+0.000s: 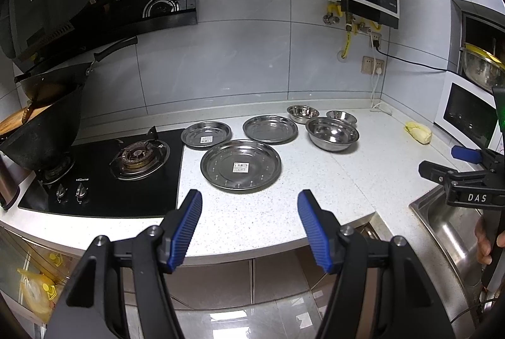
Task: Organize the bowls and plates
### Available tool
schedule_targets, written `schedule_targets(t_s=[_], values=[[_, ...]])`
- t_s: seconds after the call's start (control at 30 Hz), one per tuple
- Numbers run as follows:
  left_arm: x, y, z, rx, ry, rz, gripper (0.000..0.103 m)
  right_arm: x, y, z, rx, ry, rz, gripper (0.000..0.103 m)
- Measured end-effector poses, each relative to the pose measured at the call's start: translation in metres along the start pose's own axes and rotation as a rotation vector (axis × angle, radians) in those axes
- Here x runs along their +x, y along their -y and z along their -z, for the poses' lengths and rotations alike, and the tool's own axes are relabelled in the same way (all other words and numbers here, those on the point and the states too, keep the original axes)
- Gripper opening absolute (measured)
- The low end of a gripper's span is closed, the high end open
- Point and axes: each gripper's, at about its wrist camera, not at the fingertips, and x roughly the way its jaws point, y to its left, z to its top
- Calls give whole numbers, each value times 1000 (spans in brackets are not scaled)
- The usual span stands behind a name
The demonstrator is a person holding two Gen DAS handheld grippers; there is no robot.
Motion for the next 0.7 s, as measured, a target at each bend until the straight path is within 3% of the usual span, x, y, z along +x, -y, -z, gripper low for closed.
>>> schedule_targets(t_s=[0.7], values=[[-3,-2,1,-4,-4,1,62,-5,1,3,-7,1,-2,102]])
